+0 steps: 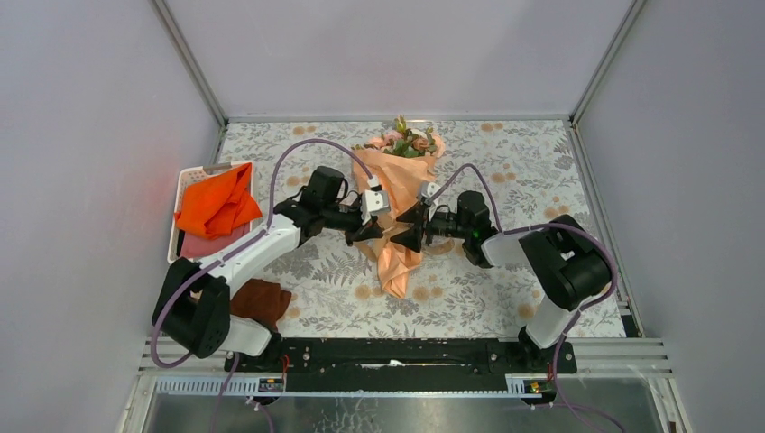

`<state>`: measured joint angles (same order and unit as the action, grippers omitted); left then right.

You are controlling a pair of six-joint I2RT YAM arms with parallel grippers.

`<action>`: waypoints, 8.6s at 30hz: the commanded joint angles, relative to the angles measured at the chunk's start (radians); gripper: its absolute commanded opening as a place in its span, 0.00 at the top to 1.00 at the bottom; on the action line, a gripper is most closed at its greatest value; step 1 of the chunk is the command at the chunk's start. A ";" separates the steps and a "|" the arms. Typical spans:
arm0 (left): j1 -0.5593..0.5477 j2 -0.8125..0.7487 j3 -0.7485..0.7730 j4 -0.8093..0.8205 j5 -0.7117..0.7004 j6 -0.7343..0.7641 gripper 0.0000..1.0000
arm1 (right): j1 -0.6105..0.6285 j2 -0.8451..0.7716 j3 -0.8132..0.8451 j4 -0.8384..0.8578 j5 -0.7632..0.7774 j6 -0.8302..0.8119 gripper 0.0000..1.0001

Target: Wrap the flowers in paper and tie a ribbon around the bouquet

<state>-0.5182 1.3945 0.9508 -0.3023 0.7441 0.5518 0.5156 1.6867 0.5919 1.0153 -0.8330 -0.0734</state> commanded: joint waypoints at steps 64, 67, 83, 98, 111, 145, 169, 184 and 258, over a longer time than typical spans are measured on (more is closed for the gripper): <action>0.146 0.158 -0.157 0.617 0.208 -0.280 0.09 | 0.050 -0.117 0.251 -0.340 0.209 0.170 1.00; 0.143 0.233 -0.146 0.778 0.169 -0.451 0.06 | 0.050 -0.110 0.253 -0.339 0.207 0.167 1.00; 0.100 0.389 -0.123 0.953 -0.045 -0.471 0.56 | 0.049 -0.082 0.262 -0.305 0.151 0.196 1.00; 0.078 0.351 -0.198 0.949 0.145 -0.301 0.43 | 0.046 -0.082 0.274 -0.337 0.199 0.205 1.00; 0.064 0.372 -0.206 1.146 -0.023 -0.389 0.39 | 0.045 -0.081 0.278 -0.346 0.187 0.201 1.00; 0.054 0.309 -0.297 1.157 0.024 -0.282 1.00 | -0.166 -0.088 0.426 -1.356 0.605 0.264 0.33; 0.048 0.289 -0.327 1.141 0.077 -0.192 1.00 | -0.129 -0.054 0.447 -1.316 0.713 0.164 1.00; 0.025 0.232 -0.402 1.091 0.126 0.060 1.00 | 0.115 0.044 0.924 -1.072 0.504 0.204 1.00; 0.285 0.189 0.004 0.283 -0.443 -0.154 0.27 | 0.001 -0.059 0.399 -0.698 0.070 -0.003 1.00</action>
<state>-0.2806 1.4895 0.8547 0.1211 0.6491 0.6258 0.5152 1.6634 0.9821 0.2592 -0.7704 -0.1024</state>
